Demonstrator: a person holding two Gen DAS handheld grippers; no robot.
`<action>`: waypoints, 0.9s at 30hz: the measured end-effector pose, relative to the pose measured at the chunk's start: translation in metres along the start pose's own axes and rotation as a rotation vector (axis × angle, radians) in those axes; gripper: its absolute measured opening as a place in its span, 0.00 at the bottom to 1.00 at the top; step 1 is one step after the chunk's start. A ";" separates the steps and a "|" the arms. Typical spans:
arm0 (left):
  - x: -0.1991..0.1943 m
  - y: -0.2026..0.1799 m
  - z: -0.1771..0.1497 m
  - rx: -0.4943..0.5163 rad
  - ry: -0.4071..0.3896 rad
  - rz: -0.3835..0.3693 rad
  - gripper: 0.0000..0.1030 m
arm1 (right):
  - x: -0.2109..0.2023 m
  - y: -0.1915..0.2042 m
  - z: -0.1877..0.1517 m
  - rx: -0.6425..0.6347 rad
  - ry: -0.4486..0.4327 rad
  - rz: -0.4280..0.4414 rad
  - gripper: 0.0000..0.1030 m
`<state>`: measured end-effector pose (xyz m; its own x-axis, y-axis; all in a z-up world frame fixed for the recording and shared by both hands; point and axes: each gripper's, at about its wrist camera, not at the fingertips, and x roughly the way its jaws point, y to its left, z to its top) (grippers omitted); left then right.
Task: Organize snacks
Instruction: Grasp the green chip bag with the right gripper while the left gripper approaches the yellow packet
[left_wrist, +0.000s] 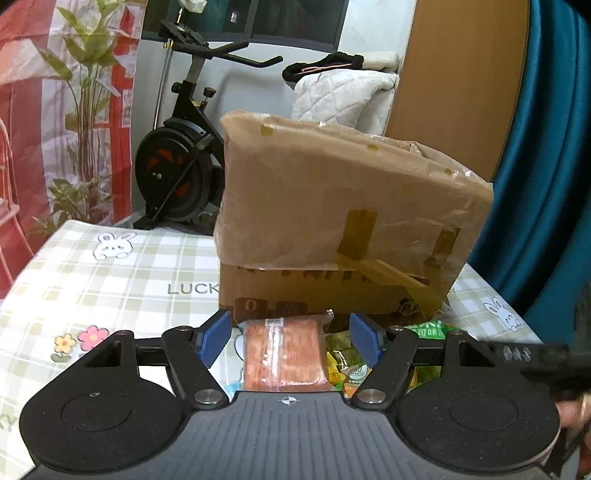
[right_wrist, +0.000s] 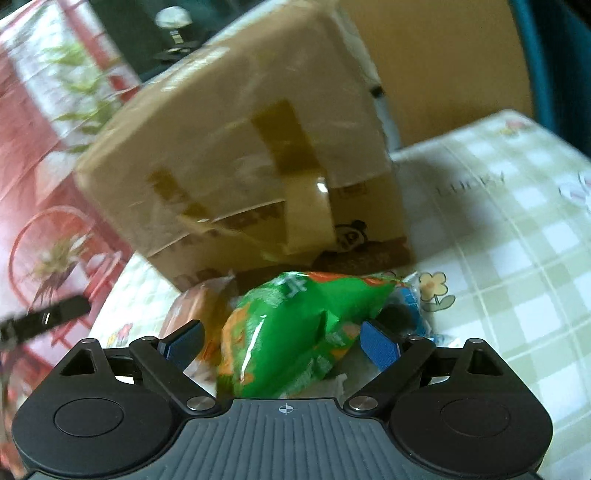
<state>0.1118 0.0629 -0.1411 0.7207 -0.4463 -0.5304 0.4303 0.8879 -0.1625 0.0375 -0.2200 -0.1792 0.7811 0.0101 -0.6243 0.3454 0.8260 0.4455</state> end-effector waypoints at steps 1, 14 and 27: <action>0.003 -0.001 -0.002 -0.003 0.007 -0.007 0.65 | 0.004 -0.001 0.002 0.024 0.002 -0.004 0.87; 0.023 -0.006 -0.022 -0.010 0.093 -0.068 0.37 | 0.015 -0.007 -0.004 0.008 -0.005 0.013 0.59; 0.064 -0.039 -0.026 0.008 0.173 -0.171 0.34 | -0.041 -0.034 -0.008 -0.061 -0.144 -0.009 0.57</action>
<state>0.1268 0.0032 -0.1903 0.5337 -0.5638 -0.6304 0.5428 0.7999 -0.2559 -0.0101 -0.2444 -0.1740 0.8460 -0.0748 -0.5280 0.3239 0.8586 0.3973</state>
